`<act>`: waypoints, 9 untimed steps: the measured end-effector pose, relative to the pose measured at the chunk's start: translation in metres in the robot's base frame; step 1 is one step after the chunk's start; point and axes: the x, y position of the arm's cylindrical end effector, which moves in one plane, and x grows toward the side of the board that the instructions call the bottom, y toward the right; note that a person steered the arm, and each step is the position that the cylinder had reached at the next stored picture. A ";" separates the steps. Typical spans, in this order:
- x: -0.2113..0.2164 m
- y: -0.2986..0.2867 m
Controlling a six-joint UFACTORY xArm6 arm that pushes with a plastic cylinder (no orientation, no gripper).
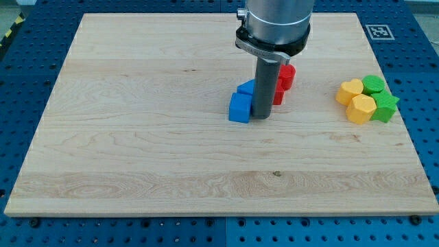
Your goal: Separate the cube from the blue triangle
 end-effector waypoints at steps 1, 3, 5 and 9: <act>0.000 -0.006; 0.000 -0.006; -0.009 -0.029; 0.004 -0.030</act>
